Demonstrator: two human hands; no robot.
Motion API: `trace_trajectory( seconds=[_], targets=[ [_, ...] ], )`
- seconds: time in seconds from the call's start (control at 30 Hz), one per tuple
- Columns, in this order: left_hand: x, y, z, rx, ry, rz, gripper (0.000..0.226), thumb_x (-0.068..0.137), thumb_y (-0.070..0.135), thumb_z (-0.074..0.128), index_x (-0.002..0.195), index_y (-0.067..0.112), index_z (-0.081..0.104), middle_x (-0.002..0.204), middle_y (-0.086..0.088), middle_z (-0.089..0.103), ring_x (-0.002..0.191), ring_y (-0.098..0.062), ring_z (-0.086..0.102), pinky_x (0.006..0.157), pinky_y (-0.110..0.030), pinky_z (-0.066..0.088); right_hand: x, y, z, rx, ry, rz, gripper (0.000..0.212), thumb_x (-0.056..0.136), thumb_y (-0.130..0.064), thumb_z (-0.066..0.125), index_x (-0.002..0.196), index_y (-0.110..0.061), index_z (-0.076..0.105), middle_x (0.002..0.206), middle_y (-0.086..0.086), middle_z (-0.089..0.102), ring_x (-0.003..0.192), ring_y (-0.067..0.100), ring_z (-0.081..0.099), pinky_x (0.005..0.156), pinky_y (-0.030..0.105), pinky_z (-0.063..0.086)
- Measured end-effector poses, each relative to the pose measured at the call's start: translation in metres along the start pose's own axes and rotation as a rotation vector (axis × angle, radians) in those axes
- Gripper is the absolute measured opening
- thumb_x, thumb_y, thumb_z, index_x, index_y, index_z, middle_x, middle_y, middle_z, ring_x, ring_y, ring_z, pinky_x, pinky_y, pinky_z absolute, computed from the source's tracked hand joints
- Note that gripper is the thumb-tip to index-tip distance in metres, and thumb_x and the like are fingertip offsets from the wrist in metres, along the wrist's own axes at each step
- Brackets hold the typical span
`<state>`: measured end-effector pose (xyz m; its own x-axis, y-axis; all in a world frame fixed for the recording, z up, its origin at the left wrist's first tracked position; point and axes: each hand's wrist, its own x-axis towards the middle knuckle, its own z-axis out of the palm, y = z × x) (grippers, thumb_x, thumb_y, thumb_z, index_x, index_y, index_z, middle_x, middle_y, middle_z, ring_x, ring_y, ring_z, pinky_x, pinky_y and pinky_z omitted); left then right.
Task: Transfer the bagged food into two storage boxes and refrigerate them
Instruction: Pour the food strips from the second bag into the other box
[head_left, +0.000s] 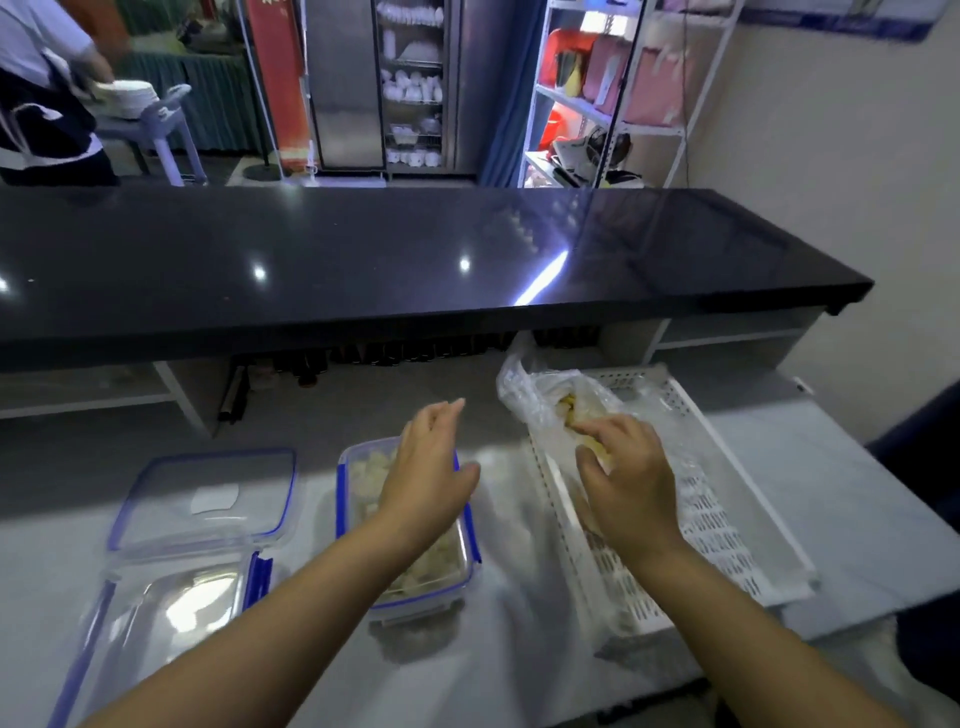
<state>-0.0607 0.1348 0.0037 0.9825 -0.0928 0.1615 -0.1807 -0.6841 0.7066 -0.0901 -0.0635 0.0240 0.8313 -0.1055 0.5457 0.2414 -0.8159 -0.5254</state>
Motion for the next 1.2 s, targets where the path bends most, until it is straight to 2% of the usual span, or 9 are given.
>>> trace_trajectory(
  seconds=[0.1,0.27,0.4,0.53,0.67,0.77,0.9,1.03,1.2],
  targets=[
    [0.022,0.025,0.019,0.184,-0.009,0.205,0.073,0.082,0.020,0.063,0.144,0.030,0.026,0.151,0.003,0.022,0.138,-0.015,0.016,0.109,-0.031,0.023,0.004,0.030,-0.017,-0.172,0.043,0.098,0.035,0.073,-0.008,0.074,0.107,-0.012,0.065,0.104,0.007,0.062,0.097,0.029,0.052,0.082,0.038,0.045],
    [0.056,0.050,0.048,0.660,-0.168,0.607,0.074,0.080,0.026,0.063,0.144,0.027,0.026,0.157,0.002,0.015,0.144,-0.017,-0.005,0.114,-0.039,-0.010,0.005,0.067,-0.018,-0.298,-0.253,0.317,0.076,0.077,-0.045,0.069,0.140,-0.023,0.031,0.136,0.002,0.039,0.114,0.023,0.046,0.089,0.036,0.045],
    [0.071,0.051,0.059,0.831,-0.170,0.640,0.069,0.081,0.017,0.060,0.143,0.022,0.031,0.154,0.001,0.026,0.144,-0.016,-0.005,0.111,-0.046,-0.017,0.010,0.086,-0.014,-0.214,-0.354,0.305,0.069,0.084,-0.023,0.064,0.143,-0.028,0.027,0.137,-0.002,0.039,0.098,0.018,0.056,0.070,0.026,0.046],
    [0.078,0.046,0.053,0.861,-0.126,0.575,0.040,0.083,0.009,0.056,0.120,0.025,0.057,0.126,0.004,0.061,0.138,-0.016,0.030,0.112,-0.042,-0.015,0.019,0.096,-0.017,0.027,-0.263,0.336,0.047,0.081,0.000,0.051,0.116,-0.029,0.060,0.109,-0.003,0.065,0.086,0.010,0.057,0.071,0.021,0.043],
    [0.076,0.046,0.047,0.758,-0.129,0.594,0.015,0.083,0.016,0.061,0.095,0.025,0.066,0.096,0.006,0.068,0.105,-0.013,0.056,0.114,-0.033,0.007,0.037,0.095,-0.025,0.232,-0.149,0.349,0.037,0.078,0.006,0.051,0.081,-0.030,0.060,0.074,-0.010,0.063,0.068,-0.006,0.055,0.052,0.008,0.040],
    [0.075,0.052,0.037,0.565,-0.113,0.506,0.016,0.083,0.019,0.062,0.099,0.021,0.060,0.098,0.002,0.061,0.092,-0.015,0.053,0.085,-0.027,0.044,0.057,0.091,-0.030,0.424,-0.077,0.433,0.028,0.079,0.003,0.052,0.075,-0.023,0.062,0.069,-0.005,0.062,0.055,-0.001,0.052,0.048,0.011,0.039],
    [0.073,0.066,0.018,0.467,-0.014,0.459,0.016,0.084,0.017,0.061,0.099,0.021,0.056,0.091,0.004,0.054,0.075,-0.011,0.047,0.061,-0.020,0.035,0.083,0.078,-0.038,0.660,-0.030,0.517,0.020,0.080,-0.004,0.051,0.074,-0.021,0.060,0.068,0.000,0.060,0.060,0.015,0.052,0.054,0.032,0.044],
    [0.068,0.078,-0.005,0.384,0.071,0.430,0.008,0.086,0.019,0.059,0.092,0.022,0.056,0.084,0.011,0.045,0.070,-0.010,0.047,0.056,-0.017,0.035,0.105,0.053,-0.050,0.776,0.022,0.464,0.031,0.081,-0.003,0.051,0.068,-0.029,0.060,0.056,-0.013,0.056,0.051,0.006,0.049,0.046,0.025,0.043],
    [0.058,0.087,-0.042,0.276,0.199,0.414,0.010,0.084,0.011,0.061,0.093,0.013,0.059,0.090,-0.001,0.057,0.074,-0.017,0.052,0.064,-0.033,0.048,0.126,0.010,-0.066,0.907,0.074,0.346,0.026,0.082,-0.002,0.057,0.069,-0.024,0.058,0.059,-0.008,0.052,0.049,0.005,0.044,0.045,0.020,0.040]
  ],
)
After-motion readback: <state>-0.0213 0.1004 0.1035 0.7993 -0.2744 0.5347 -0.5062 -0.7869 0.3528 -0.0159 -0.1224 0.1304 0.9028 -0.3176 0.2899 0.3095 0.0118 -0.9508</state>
